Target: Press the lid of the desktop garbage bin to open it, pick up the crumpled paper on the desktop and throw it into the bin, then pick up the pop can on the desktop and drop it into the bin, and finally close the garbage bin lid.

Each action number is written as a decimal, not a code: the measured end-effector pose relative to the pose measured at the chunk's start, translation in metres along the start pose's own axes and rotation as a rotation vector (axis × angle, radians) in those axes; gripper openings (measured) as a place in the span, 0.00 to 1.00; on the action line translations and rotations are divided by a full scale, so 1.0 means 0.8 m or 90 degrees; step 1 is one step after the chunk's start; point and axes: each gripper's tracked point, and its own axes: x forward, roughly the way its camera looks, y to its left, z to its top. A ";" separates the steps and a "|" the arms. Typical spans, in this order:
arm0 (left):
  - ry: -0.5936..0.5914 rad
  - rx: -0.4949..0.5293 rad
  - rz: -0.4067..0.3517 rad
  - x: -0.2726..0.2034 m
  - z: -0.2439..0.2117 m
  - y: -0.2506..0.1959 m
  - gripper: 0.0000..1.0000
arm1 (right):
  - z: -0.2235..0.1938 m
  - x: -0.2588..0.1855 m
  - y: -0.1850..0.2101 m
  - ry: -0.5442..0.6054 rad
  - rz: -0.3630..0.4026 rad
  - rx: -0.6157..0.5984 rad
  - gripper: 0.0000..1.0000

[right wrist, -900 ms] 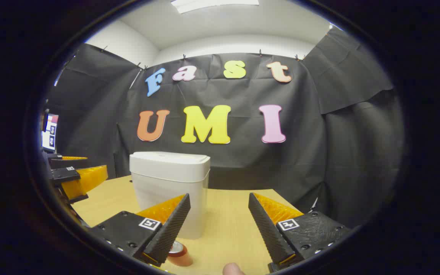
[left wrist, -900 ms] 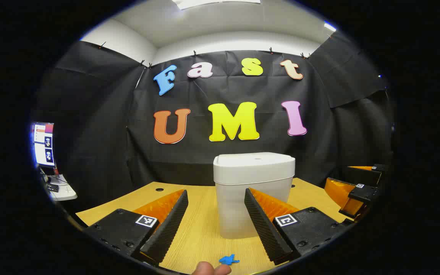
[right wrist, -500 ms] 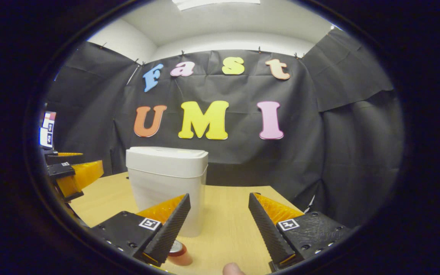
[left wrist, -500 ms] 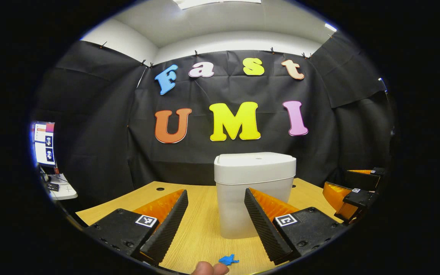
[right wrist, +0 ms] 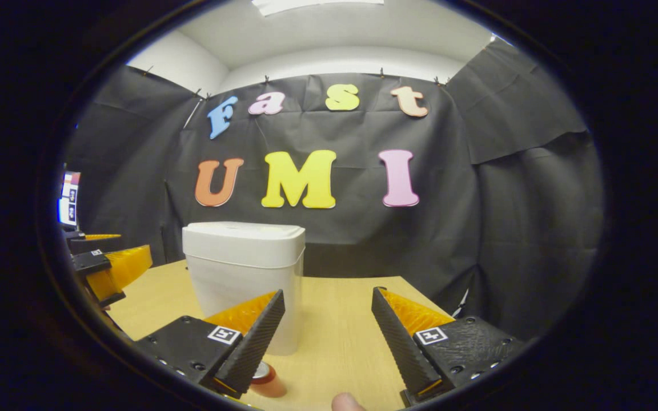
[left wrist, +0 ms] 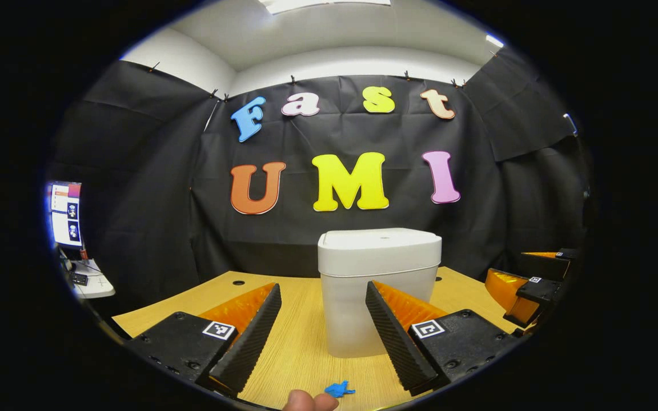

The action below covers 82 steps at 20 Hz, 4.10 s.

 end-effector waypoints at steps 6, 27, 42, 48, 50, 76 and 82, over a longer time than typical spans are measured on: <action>-0.001 -0.001 -0.002 0.004 -0.002 -0.002 0.96 | 0.017 0.008 0.010 -0.002 0.023 -0.001 0.95; 0.013 -0.012 0.016 0.008 -0.014 0.028 0.96 | 0.126 0.087 0.101 -0.045 0.103 -0.045 0.21; 0.023 -0.021 0.038 0.016 -0.030 0.059 0.96 | 0.077 0.147 0.172 0.092 0.214 -0.033 0.00; 0.039 -0.032 0.034 0.016 -0.044 0.057 0.96 | 0.081 0.145 0.169 0.098 0.232 -0.014 0.01; 0.041 -0.035 0.031 0.017 -0.045 0.053 0.96 | 0.095 0.142 0.150 0.062 0.189 -0.020 0.00; 0.040 -0.009 -0.023 0.014 -0.051 0.019 0.96 | 0.048 0.005 0.045 -0.056 0.108 0.054 0.95; 0.119 -0.034 -0.031 -0.006 -0.116 0.004 0.96 | 0.010 -0.014 0.042 -0.045 0.127 0.066 0.96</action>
